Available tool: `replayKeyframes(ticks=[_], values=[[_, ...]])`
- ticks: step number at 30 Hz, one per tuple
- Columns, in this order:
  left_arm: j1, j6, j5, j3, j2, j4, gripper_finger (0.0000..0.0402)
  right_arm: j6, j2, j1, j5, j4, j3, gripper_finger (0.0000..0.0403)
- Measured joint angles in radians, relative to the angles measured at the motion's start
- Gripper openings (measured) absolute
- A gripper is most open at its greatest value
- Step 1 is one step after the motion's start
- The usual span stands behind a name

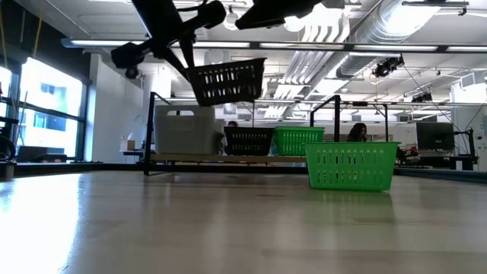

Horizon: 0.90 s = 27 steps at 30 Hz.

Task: Stack baskets on shelf by color
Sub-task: Stack the black bin on the black bins on the shelf

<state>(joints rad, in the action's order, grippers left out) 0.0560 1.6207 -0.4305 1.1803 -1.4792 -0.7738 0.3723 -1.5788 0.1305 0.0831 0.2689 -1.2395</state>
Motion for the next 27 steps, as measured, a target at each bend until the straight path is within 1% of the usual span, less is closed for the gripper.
replayKeyframes(ticks=[4, 7, 12, 20, 24, 27], values=[[0.029, -0.051, -0.004, 0.055, 0.000, -0.051, 0.0003, 0.006, -0.056, -0.002, -0.008, 0.090, -0.075, 0.0105], [0.046, -0.084, -0.003, 0.085, 0.000, -0.090, 0.0003, 0.007, -0.084, -0.002, -0.044, 0.109, -0.097, 0.0105], [0.053, -0.088, 0.003, 0.089, 0.000, -0.099, 0.0003, 0.012, -0.111, -0.002, -0.140, 0.110, -0.101, 0.0105], [0.053, -0.095, 0.009, 0.089, 0.000, -0.097, 0.0003, 0.022, -0.138, -0.005, -0.187, 0.108, -0.101, 0.0105], [0.053, -0.096, 0.013, 0.089, 0.000, -0.095, 0.0003, 0.013, -0.146, -0.007, -0.187, 0.114, -0.101, 0.0105], [0.053, -0.109, 0.018, 0.089, 0.000, -0.093, 0.0003, 0.011, -0.146, -0.006, -0.220, 0.115, -0.101, 0.0090]])
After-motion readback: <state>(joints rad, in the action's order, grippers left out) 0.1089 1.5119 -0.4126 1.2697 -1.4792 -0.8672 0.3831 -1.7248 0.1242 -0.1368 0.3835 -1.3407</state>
